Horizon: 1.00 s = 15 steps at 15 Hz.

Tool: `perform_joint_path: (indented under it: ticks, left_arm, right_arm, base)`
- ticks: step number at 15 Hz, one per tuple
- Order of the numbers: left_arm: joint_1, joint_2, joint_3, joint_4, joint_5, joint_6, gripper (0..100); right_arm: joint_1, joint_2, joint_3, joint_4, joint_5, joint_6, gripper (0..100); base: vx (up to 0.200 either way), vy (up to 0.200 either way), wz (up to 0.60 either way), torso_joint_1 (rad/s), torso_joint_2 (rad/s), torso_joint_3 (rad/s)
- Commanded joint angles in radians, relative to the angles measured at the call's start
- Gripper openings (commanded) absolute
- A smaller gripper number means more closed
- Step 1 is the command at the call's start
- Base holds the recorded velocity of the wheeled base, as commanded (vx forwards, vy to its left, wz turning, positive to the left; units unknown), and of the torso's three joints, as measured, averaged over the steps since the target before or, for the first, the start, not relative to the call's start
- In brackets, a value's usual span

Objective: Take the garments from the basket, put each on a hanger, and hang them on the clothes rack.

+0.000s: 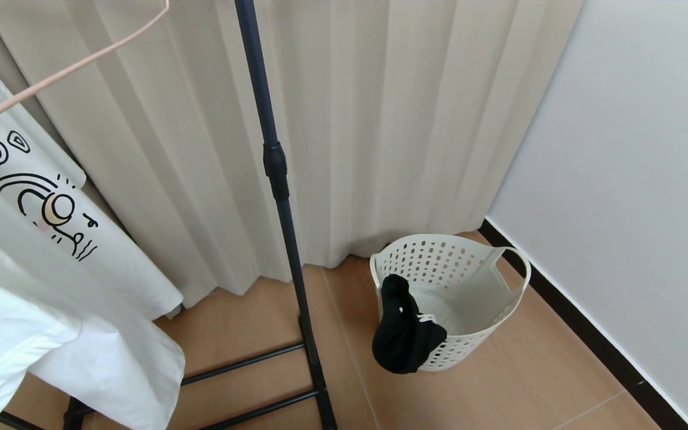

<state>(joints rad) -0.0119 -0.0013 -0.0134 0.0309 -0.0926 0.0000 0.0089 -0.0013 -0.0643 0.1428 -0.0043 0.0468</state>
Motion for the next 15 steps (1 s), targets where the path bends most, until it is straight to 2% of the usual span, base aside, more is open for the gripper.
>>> perform_joint_path:
  ticks: [1, 15]
  left_arm:
    - [0.000, 0.001, 0.000, 0.000, 0.001, 0.000, 100]
    - [0.000, 0.001, 0.000, 0.000, 0.001, 0.000, 100]
  right_arm:
    - [0.000, 0.001, 0.000, 0.000, 0.000, 0.001, 100]
    - [0.000, 0.001, 0.000, 0.000, 0.000, 0.001, 100]
  base:
    - [0.000, 0.000, 0.00, 0.002, 0.00, -0.193]
    - [0.000, 0.000, 0.00, 0.003, 0.00, -0.197]
